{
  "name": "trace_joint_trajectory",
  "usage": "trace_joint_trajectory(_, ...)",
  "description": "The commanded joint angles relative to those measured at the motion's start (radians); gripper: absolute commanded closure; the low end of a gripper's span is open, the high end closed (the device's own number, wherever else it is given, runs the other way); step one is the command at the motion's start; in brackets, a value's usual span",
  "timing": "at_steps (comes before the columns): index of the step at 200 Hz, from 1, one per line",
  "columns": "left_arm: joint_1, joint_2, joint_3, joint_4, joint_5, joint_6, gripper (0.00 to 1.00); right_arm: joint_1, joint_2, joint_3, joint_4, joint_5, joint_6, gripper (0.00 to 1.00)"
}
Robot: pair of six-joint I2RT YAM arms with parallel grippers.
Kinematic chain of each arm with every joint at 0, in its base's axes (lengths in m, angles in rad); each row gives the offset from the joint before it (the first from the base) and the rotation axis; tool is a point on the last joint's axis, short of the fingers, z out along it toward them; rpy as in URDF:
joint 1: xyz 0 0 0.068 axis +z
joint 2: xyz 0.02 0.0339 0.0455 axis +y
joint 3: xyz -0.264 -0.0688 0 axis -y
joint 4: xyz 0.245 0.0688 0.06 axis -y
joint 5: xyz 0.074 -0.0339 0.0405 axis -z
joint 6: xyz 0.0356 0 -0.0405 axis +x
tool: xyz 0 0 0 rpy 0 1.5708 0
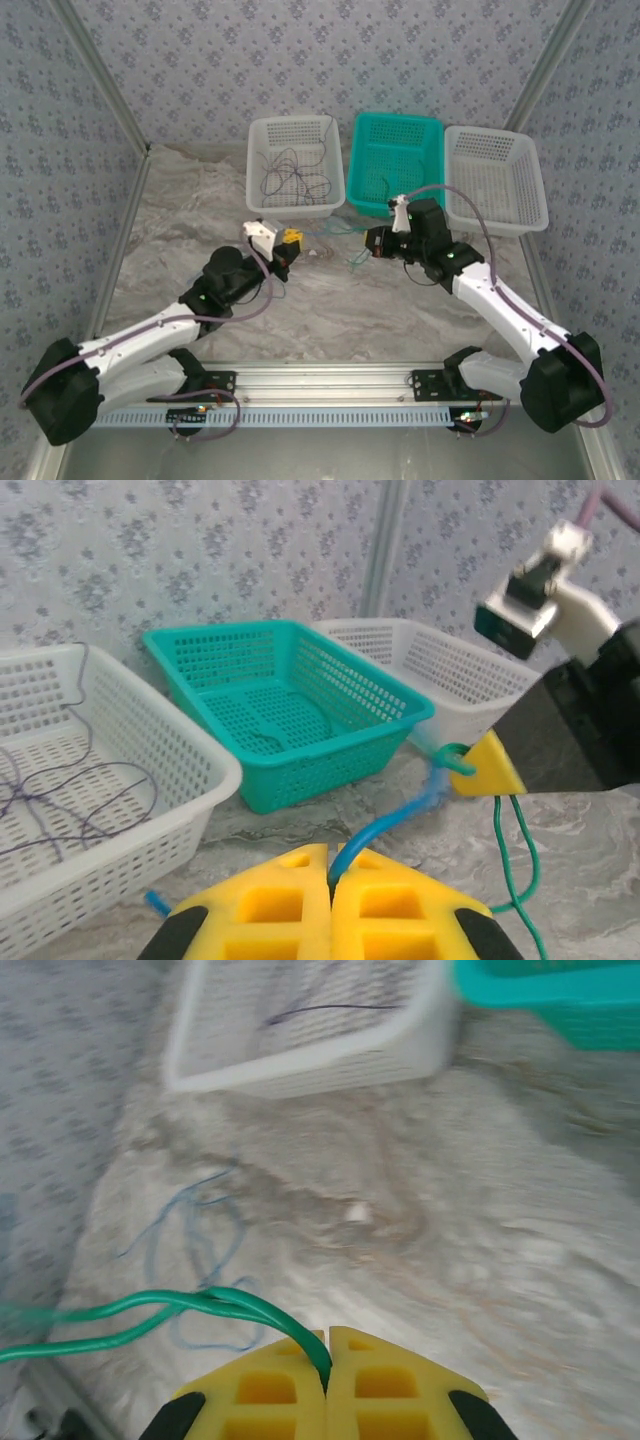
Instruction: Untangle the cables
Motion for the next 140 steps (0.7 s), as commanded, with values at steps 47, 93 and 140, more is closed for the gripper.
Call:
trace_joint_trajectory(47,0.096,-0.209,-0.015,-0.138,-0.13,-0.074,1.0,-0.201,0.069,-0.151,-0.06,0.119,0.078,1.0)
trace_joint_trajectory(93,0.096,-0.24,0.004,-0.495,-0.221,-0.059,1.0,-0.218,-0.006,-0.133,-0.067,0.09,0.091,1.0)
trace_joint_trajectory(140,0.096,-0.198,0.013,-0.825,-0.302,-0.201,0.74,-0.209,-0.11,-0.085,0.022,0.139,0.096,1.0)
